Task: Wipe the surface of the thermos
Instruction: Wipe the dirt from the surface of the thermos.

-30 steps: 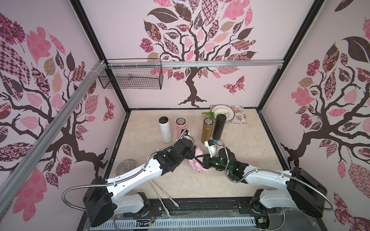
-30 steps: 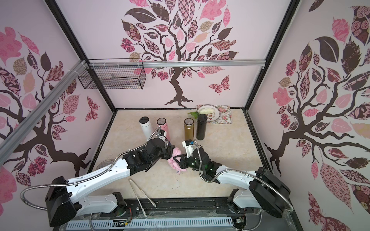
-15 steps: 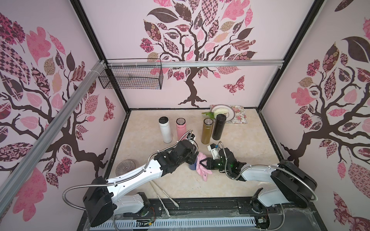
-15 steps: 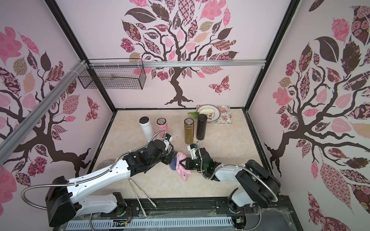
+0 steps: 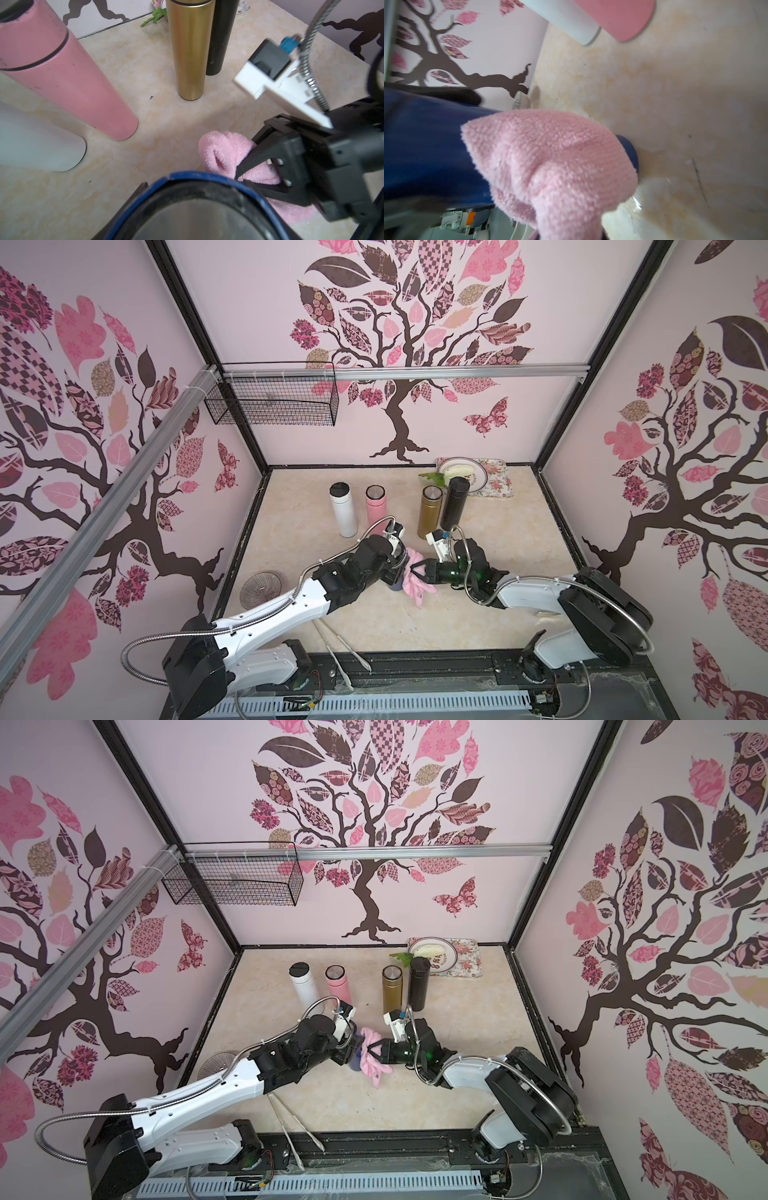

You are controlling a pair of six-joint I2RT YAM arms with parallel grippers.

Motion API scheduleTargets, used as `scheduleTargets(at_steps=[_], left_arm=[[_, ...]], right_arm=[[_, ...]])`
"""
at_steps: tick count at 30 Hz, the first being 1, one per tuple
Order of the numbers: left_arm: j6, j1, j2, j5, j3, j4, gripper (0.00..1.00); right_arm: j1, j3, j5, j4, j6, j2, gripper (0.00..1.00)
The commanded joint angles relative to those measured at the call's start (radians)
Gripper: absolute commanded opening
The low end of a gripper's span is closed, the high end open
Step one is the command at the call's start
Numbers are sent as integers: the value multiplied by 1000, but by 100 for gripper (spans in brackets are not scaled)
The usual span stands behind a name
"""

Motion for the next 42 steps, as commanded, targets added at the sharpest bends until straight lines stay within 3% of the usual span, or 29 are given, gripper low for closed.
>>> scheduleTargets(at_steps=[1,6,14,25,29,37,42], left_arm=[[-4,-38,6,225,-29,136,0],[26,-38,-21,321,-73,183,0],[5,-40,-3,306,-97,244,0],[-31,-39,-13,278,-103,273,0],[-95,-41,9,155,-78,250,0],[-363,-43,20,-270,7,111,0],[-488,-43,44,-335,89,4,0]], right_arm=[[31,4,12,17,-24,55,0],[30,77,-14,-52,-46,-53,0],[25,238,-109,-127,-67,-138,0],[25,-15,-41,54,10,70,0],[29,-53,-14,52,19,7,0],[91,-78,-6,10,-68,-246,0],[184,-59,21,-11,-127,-232,0]])
